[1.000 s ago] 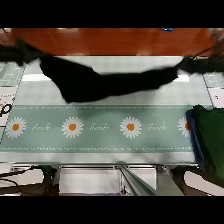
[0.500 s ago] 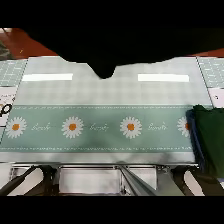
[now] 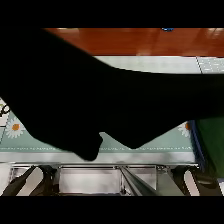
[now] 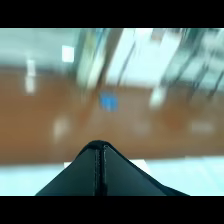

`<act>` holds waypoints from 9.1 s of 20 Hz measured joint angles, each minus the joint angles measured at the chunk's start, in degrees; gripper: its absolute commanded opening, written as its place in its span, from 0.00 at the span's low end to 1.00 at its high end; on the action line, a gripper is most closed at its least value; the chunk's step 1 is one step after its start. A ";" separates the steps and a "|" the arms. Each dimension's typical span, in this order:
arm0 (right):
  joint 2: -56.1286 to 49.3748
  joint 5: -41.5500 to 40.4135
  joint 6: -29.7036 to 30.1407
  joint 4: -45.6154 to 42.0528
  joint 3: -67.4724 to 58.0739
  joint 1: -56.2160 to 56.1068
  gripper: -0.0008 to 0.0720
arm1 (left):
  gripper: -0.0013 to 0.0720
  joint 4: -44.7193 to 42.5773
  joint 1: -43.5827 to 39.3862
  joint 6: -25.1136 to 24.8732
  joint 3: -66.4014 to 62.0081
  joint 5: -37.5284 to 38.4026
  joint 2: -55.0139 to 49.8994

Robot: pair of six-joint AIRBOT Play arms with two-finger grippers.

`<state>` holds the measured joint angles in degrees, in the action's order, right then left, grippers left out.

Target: Fold the shirts.

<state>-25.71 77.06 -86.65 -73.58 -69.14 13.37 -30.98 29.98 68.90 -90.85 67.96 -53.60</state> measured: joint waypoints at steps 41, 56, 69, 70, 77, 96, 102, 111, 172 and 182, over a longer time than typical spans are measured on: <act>-49.48 -9.73 11.82 15.19 10.19 17.84 0.57 | 0.71 -17.55 -7.17 6.62 50.18 8.87 -22.49; -48.48 -6.16 16.39 16.70 10.51 19.41 0.57 | 0.05 -9.05 -26.29 6.38 51.36 -9.03 -26.25; -60.85 -4.68 18.10 19.04 11.67 23.28 0.57 | 0.05 -8.02 -24.72 2.64 45.24 -6.49 -25.68; -61.70 -5.20 18.25 19.43 11.67 22.88 0.57 | 0.05 -8.02 -25.11 2.32 45.22 -6.47 -25.68; -65.37 -11.32 16.87 22.14 11.54 18.38 0.55 | 0.05 -8.02 -26.12 0.94 45.18 -6.69 -25.70; -38.77 -5.75 11.72 22.34 -24.39 14.19 0.04 | 0.04 -7.80 -14.99 1.55 -0.04 1.92 -12.63; -24.28 -6.47 8.96 19.23 -37.16 14.19 0.04 | 0.04 -12.13 -11.41 4.96 -22.60 1.40 -4.87; -12.00 -1.31 6.43 13.07 -39.58 14.19 0.04 | 0.04 -37.75 -20.24 12.52 -27.12 2.21 12.35; -65.96 0.72 9.07 17.53 -7.85 1.90 0.58 | 0.71 -44.61 -11.78 17.97 9.16 26.75 -42.84; -30.03 -14.45 17.51 31.47 37.27 3.52 0.57 | 0.71 -30.56 7.87 7.61 44.50 13.88 -23.23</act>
<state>-55.75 62.61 -69.14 -42.11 -31.88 16.88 -61.54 37.85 76.51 -46.35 81.84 -76.84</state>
